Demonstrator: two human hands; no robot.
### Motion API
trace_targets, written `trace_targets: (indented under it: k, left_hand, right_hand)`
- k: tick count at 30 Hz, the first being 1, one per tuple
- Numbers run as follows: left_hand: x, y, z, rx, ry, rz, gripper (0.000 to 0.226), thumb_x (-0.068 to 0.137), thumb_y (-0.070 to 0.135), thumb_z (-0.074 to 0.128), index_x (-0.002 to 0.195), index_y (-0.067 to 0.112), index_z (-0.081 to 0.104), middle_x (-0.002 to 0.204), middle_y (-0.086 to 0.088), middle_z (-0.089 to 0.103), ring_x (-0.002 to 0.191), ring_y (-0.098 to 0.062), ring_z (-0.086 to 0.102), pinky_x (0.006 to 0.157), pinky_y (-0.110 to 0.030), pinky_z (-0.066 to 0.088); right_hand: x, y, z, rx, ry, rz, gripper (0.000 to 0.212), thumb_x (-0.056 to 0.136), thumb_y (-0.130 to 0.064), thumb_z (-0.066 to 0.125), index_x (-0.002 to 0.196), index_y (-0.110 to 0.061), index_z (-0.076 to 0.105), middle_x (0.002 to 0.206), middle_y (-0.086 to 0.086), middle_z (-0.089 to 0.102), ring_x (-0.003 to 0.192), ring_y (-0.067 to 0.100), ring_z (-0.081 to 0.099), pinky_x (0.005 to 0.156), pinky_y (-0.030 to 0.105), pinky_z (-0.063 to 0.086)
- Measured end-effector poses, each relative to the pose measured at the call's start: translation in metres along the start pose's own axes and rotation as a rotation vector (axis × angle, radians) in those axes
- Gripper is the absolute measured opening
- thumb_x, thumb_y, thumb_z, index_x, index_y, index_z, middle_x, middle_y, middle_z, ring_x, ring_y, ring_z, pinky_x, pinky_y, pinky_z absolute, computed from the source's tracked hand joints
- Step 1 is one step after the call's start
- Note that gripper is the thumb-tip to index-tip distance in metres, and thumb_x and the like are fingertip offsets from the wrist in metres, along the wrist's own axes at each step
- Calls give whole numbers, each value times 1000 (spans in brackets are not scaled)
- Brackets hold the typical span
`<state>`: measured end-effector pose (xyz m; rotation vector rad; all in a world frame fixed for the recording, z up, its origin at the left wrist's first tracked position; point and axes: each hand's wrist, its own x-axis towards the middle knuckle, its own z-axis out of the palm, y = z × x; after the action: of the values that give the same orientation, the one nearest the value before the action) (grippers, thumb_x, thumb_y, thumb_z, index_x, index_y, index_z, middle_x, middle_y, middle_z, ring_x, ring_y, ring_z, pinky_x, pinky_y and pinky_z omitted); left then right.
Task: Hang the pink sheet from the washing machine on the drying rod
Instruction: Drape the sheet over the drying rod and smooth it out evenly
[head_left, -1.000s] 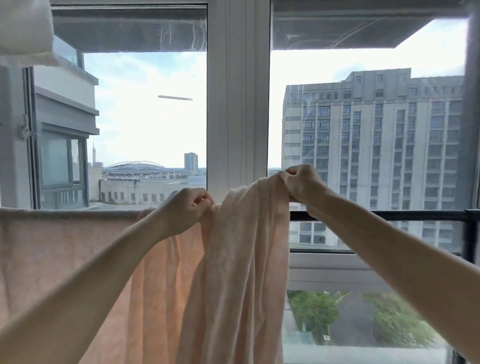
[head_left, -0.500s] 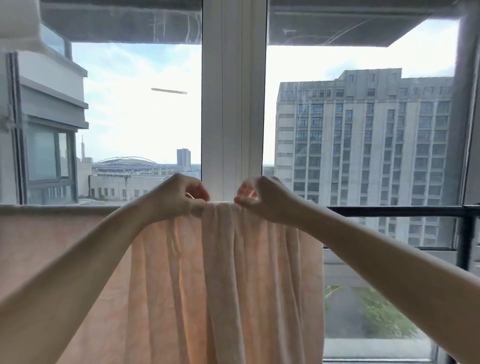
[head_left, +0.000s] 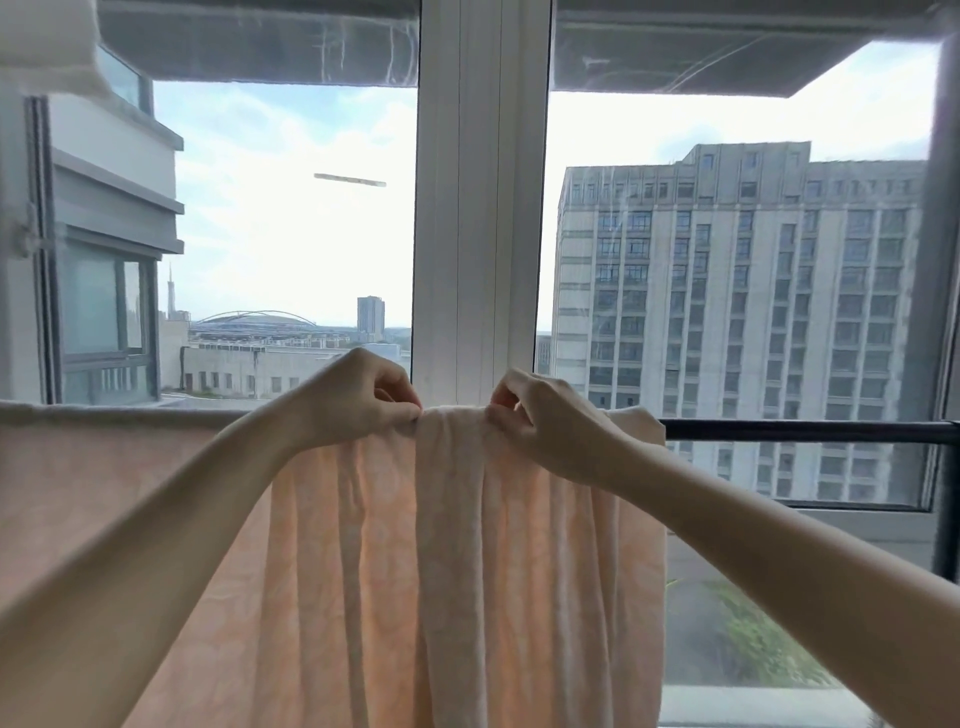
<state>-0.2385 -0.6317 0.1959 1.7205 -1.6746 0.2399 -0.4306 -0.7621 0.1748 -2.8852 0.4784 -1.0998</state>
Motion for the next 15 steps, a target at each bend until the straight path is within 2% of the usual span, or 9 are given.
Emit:
trace_targets:
  k: [2, 3, 6, 8, 11, 15]
  left_hand:
    - [2, 0, 1, -7, -22, 3, 8, 86, 13, 69, 82, 18, 74, 81, 8, 73, 76, 0, 67, 74, -19, 55]
    - [3, 1, 3, -6, -44, 9, 8, 88, 14, 67, 83, 18, 72, 83, 8, 72, 78, -1, 67, 76, -21, 55]
    - [9, 6, 9, 67, -94, 46, 7, 93, 16, 61, 88, 16, 67, 92, 6, 68, 86, -6, 64, 83, -29, 53]
    - [11, 10, 15, 122, -89, 43, 7, 95, 17, 57, 91, 16, 62, 95, 3, 65, 91, -12, 61, 83, -30, 49]
    - [11, 7, 25, 166, -24, 7, 7, 98, 18, 52, 93, 17, 58, 95, 1, 63, 88, -14, 58, 72, -27, 43]
    - [11, 2, 30, 131, 96, -2, 8, 98, 20, 50, 93, 20, 56, 92, 3, 63, 85, -11, 58, 73, -31, 44]
  right_hand:
    - [-3, 2, -5, 4, -49, -33, 12, 96, -26, 56, 97, -14, 55, 78, -11, 57, 67, 1, 56, 62, 19, 49]
    - [-4, 4, -6, 3, -45, -41, 10, 96, -23, 57, 97, -13, 55, 77, -12, 56, 68, 0, 56, 63, 19, 48]
    - [-3, 6, -6, -48, 11, -41, 5, 97, -14, 54, 93, -12, 51, 85, -1, 59, 74, 14, 59, 69, 32, 54]
    - [-3, 9, -4, -100, 52, -16, 9, 97, -9, 48, 89, -13, 45, 82, 1, 56, 69, 16, 56, 64, 37, 53]
    - [-6, 32, -13, -123, 140, 111, 18, 94, -1, 44, 85, -15, 39, 74, 2, 52, 61, 16, 51, 52, 31, 45]
    - [-19, 75, -42, -173, 214, 308, 26, 93, 1, 42, 79, -20, 37, 70, 4, 55, 61, 20, 56, 53, 35, 49]
